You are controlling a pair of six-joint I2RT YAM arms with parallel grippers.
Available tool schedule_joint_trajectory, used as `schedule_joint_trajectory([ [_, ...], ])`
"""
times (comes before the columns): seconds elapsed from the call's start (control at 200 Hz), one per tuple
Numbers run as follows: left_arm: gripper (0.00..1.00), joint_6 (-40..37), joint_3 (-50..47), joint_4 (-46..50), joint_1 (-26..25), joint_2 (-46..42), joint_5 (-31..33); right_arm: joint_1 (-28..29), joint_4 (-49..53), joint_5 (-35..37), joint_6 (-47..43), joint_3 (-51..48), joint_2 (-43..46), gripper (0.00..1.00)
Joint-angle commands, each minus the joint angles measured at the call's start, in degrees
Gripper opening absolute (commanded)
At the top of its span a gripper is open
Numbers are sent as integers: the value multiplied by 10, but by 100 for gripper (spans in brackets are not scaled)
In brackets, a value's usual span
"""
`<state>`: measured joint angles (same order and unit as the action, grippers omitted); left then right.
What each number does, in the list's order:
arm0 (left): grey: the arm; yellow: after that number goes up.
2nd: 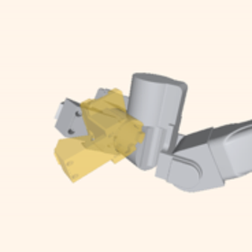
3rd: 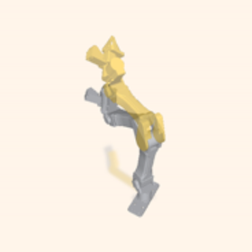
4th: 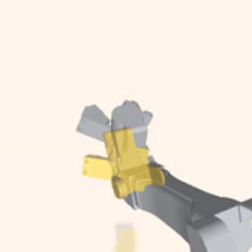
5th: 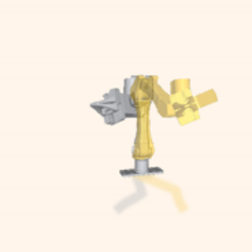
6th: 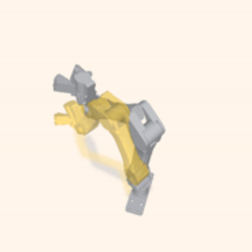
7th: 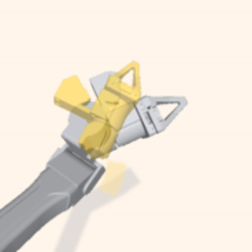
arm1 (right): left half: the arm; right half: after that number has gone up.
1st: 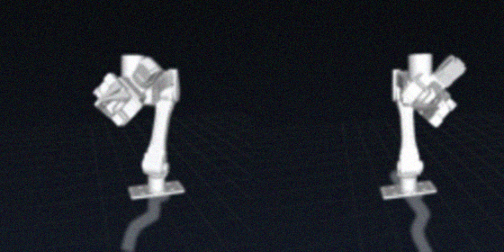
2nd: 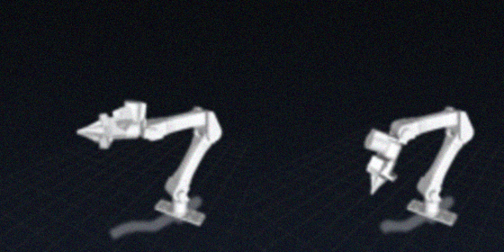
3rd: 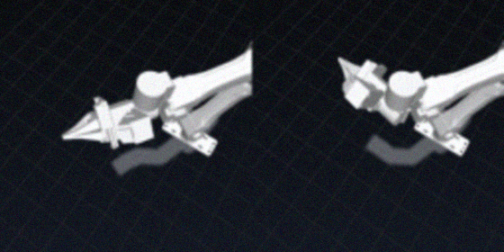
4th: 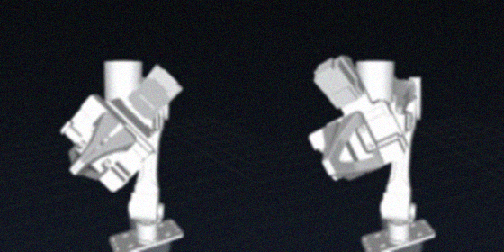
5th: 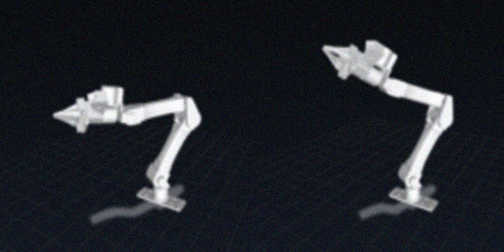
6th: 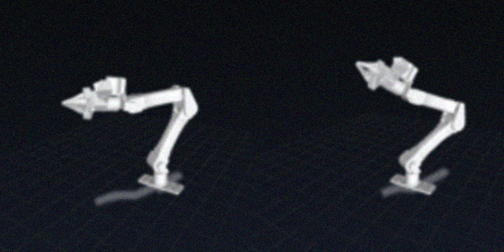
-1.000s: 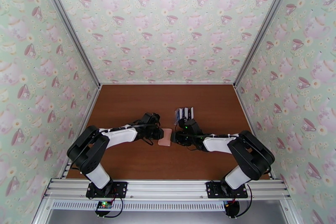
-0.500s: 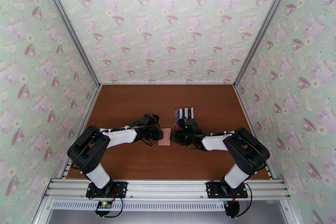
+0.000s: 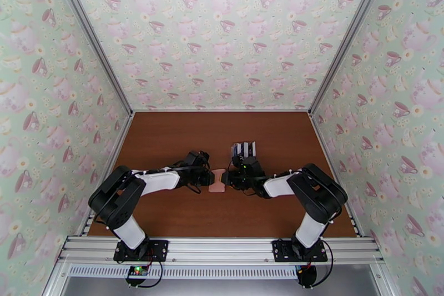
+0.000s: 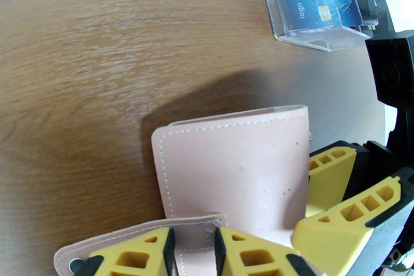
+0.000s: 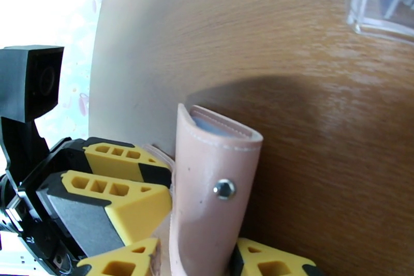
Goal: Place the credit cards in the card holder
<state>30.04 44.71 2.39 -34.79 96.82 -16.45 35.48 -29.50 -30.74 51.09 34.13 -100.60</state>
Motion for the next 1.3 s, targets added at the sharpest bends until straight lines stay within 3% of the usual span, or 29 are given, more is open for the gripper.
schedule_joint_trajectory([
  [0.0,28,7,-18,15,4,10,-4,-2,-51,-25,19,11,-14,41],
  [0.486,28,16,-27,3,6,8,-8,1,-116,-34,51,12,-35,35],
  [0.942,29,19,-30,0,6,1,-9,4,-99,-29,42,16,-22,19],
  [1.177,32,14,-9,43,6,-44,9,20,62,31,-27,42,50,0],
  [1.297,36,8,4,65,8,-69,16,33,170,84,-69,66,92,0],
])
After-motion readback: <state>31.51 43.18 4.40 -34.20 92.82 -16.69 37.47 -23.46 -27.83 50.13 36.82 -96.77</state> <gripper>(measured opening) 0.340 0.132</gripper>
